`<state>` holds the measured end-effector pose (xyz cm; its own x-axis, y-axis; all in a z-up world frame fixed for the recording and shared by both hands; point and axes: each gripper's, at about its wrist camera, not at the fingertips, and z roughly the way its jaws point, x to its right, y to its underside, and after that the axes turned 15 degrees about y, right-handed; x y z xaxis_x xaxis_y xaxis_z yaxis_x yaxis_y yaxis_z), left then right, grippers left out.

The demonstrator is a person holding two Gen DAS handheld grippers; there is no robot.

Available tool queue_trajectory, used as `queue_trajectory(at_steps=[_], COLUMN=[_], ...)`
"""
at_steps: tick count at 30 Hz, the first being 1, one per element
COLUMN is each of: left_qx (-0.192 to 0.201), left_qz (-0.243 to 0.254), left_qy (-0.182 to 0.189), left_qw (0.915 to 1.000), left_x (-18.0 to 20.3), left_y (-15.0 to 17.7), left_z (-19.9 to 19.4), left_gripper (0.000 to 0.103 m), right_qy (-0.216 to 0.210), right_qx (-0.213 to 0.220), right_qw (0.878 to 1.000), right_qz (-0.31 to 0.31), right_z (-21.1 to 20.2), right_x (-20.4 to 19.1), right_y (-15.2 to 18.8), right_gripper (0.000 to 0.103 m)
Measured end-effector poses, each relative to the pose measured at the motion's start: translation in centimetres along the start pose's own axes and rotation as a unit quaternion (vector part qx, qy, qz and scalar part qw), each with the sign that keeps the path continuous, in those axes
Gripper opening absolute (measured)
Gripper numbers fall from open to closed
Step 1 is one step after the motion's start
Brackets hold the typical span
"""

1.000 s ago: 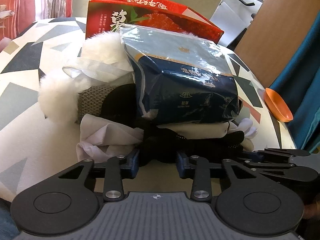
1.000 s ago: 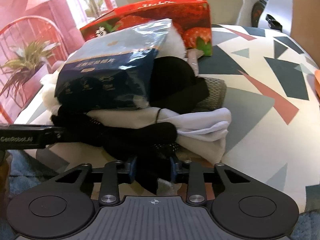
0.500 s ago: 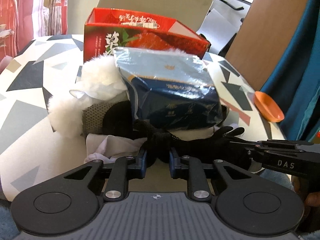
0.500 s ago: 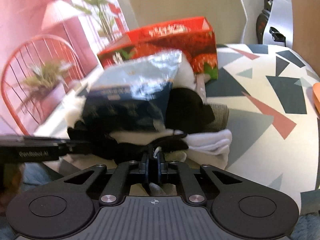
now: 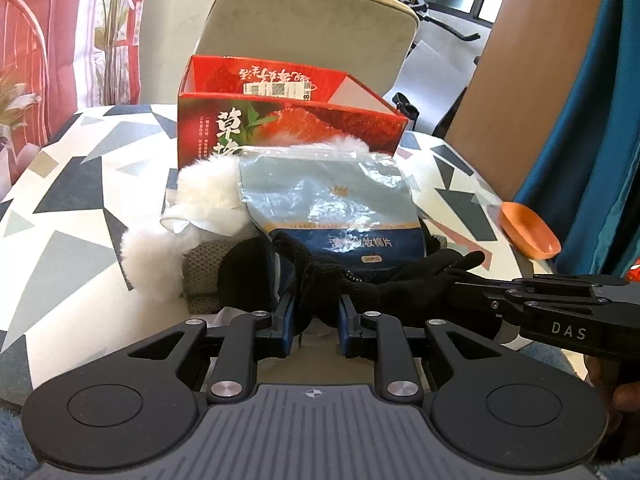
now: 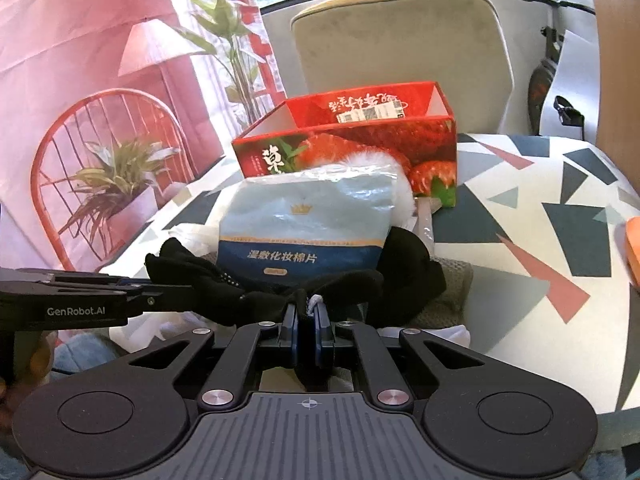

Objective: Organize soft objects
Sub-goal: 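Close the right gripper on the black gloves and lift them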

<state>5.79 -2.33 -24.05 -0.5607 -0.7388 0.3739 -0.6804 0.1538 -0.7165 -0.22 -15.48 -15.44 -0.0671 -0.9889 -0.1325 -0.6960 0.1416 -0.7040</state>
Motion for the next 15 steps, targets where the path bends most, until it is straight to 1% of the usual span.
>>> queue_trajectory(at_steps=[4, 10, 15], left_qx=[0.004, 0.024, 0.024], left_qz=[0.003, 0.028, 0.03], left_qy=[0.0, -0.002, 0.009], left_qw=[1.0, 0.9993, 0.9992], left_x=[0.1, 0.8, 1.0], left_y=[0.0, -0.3, -2.6], left_z=[-0.2, -1.0, -1.2], left_gripper=[0.023, 0.023, 0.023], right_qy=[0.003, 0.005, -0.004], right_qx=[-0.007, 0.023, 0.034], right_qw=[1.0, 1.0, 0.999], right_qz=[0.003, -0.005, 0.01], right_z=[0.3, -0.7, -1.1], right_x=[0.0, -0.3, 0.0], right_y=[0.2, -0.1, -1.4], right_gripper=[0.007, 0.007, 0.007])
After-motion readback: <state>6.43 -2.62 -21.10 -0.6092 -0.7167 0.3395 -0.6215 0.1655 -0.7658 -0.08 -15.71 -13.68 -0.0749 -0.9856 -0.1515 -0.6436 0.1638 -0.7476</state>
